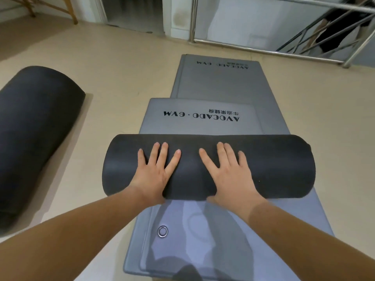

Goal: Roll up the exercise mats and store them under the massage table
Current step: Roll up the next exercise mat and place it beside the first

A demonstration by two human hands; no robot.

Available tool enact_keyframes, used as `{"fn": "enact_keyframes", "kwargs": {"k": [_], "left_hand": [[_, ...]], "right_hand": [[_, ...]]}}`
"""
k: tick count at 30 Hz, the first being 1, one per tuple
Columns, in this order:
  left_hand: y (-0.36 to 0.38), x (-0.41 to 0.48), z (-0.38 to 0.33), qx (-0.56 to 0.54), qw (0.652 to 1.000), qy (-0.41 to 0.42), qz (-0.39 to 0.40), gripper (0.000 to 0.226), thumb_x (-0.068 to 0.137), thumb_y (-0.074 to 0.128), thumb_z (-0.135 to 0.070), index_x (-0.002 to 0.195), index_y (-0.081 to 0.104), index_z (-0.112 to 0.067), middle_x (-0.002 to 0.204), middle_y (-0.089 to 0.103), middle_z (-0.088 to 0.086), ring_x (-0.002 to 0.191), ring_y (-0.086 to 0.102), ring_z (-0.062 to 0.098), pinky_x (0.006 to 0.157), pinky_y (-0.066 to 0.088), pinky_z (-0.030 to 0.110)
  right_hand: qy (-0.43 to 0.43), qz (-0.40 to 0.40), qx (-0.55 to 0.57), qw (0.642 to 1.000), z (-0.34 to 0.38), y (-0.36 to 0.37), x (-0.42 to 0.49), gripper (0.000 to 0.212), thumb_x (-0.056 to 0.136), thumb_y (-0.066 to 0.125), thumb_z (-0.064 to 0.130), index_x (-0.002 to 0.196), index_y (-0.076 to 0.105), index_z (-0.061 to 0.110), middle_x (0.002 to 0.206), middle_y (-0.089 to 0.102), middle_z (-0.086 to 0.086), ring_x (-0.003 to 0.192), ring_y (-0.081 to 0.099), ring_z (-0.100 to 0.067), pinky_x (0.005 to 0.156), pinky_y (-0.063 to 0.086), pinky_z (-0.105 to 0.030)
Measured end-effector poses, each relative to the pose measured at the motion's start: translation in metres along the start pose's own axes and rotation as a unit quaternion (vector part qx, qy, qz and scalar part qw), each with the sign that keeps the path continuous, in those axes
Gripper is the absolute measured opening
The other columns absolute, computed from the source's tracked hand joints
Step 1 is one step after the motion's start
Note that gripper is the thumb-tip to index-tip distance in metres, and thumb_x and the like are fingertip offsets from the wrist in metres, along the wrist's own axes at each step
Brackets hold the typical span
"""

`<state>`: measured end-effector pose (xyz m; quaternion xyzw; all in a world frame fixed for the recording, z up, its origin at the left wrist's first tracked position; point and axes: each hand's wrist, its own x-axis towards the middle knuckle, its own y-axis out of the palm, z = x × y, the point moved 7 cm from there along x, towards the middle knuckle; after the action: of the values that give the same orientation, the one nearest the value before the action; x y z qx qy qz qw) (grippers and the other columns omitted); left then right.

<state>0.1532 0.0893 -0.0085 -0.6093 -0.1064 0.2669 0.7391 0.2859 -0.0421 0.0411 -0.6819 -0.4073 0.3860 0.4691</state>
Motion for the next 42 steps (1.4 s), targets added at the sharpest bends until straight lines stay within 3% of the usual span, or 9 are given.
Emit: {"fn": "enact_keyframes", "kwargs": {"k": [6,13,19,22,26,31,36,40,42], "left_hand": [[-0.002,0.020,0.010,-0.025,0.999,0.033,0.017,0.146,0.063,0.070,-0.084,0.162,-0.019,-0.025,0.168,0.013,0.015,0.155,0.017,0.037,0.120,0.022,0.063],[-0.021,0.036,0.018,-0.052,0.995,0.068,0.041,0.134,0.054,0.074,-0.086,0.157,0.007,-0.034,0.144,0.048,-0.001,0.128,0.052,0.027,0.106,0.041,0.055],[-0.058,-0.003,0.010,-0.107,0.979,0.101,0.140,0.108,0.048,0.083,-0.065,0.141,0.034,-0.039,0.117,0.065,-0.007,0.100,0.066,0.022,0.087,0.057,0.040],[-0.063,-0.028,0.014,-0.209,0.934,0.103,0.271,0.094,0.047,0.093,-0.059,0.128,0.046,-0.047,0.110,0.067,-0.016,0.098,0.067,0.014,0.088,0.059,0.037],[-0.046,-0.039,0.032,-0.321,0.858,0.080,0.394,0.089,0.049,0.104,-0.043,0.124,0.058,-0.053,0.120,0.069,-0.023,0.112,0.068,0.010,0.098,0.060,0.040],[-0.047,-0.027,0.073,-0.326,0.901,-0.007,0.285,0.127,0.058,0.098,-0.057,0.162,0.026,-0.047,0.164,0.036,-0.018,0.149,0.042,0.020,0.122,0.038,0.046],[-0.090,-0.073,0.060,-0.171,0.984,0.048,-0.027,0.077,0.078,0.064,-0.072,0.145,0.056,-0.036,0.149,0.053,-0.006,0.131,0.056,0.022,0.104,0.052,0.041],[-0.046,-0.093,0.021,-0.076,0.988,0.041,0.131,0.136,0.074,0.058,-0.087,0.167,-0.012,-0.016,0.175,-0.013,0.012,0.162,-0.007,0.036,0.129,0.009,0.058],[-0.034,-0.076,0.027,-0.074,0.992,0.020,0.105,0.142,0.074,0.066,-0.083,0.164,-0.023,-0.016,0.174,-0.020,0.012,0.161,-0.016,0.035,0.129,0.003,0.060]], "right_hand": [[0.001,0.009,-0.072,0.997,0.004,0.032,0.005,0.147,0.083,0.079,0.061,0.155,-0.041,0.018,0.164,-0.023,-0.041,0.157,-0.015,-0.055,0.122,0.004,-0.074],[-0.050,0.019,-0.056,0.997,-0.011,0.020,0.034,0.126,0.079,0.075,0.069,0.165,-0.004,0.022,0.148,0.037,-0.029,0.135,0.040,-0.046,0.117,0.031,-0.056],[-0.123,0.094,0.001,0.988,-0.021,-0.014,0.009,0.126,0.062,0.083,0.068,0.160,0.011,0.034,0.131,0.055,-0.005,0.120,0.055,-0.028,0.106,0.043,-0.042],[-0.163,0.203,0.091,0.961,-0.022,-0.032,-0.008,0.126,0.051,0.092,0.066,0.151,0.018,0.047,0.128,0.059,0.010,0.115,0.060,-0.020,0.103,0.048,-0.041],[-0.143,0.290,0.176,0.930,-0.017,-0.040,-0.002,0.140,0.047,0.100,0.062,0.159,0.016,0.055,0.154,0.044,0.015,0.142,0.045,-0.019,0.117,0.041,-0.044],[-0.096,0.179,0.125,0.971,-0.021,-0.053,0.023,0.101,0.063,0.092,0.067,0.151,0.046,0.046,0.140,0.054,0.015,0.131,0.054,-0.019,0.094,0.047,-0.039],[0.001,0.102,0.109,0.989,-0.042,-0.058,0.043,0.057,0.086,0.072,0.072,0.130,0.064,0.036,0.124,0.058,0.005,0.121,0.056,-0.022,0.079,0.039,-0.035],[0.029,0.000,0.060,0.998,-0.026,-0.060,0.051,0.044,0.105,0.052,0.060,0.120,0.070,0.023,0.118,0.059,-0.004,0.115,0.059,-0.029,0.082,0.041,-0.036],[-0.002,-0.089,0.074,0.993,-0.006,-0.059,0.042,0.047,0.104,0.051,0.059,0.115,0.074,0.020,0.112,0.064,-0.008,0.109,0.063,-0.035,0.084,0.049,-0.040]]}}
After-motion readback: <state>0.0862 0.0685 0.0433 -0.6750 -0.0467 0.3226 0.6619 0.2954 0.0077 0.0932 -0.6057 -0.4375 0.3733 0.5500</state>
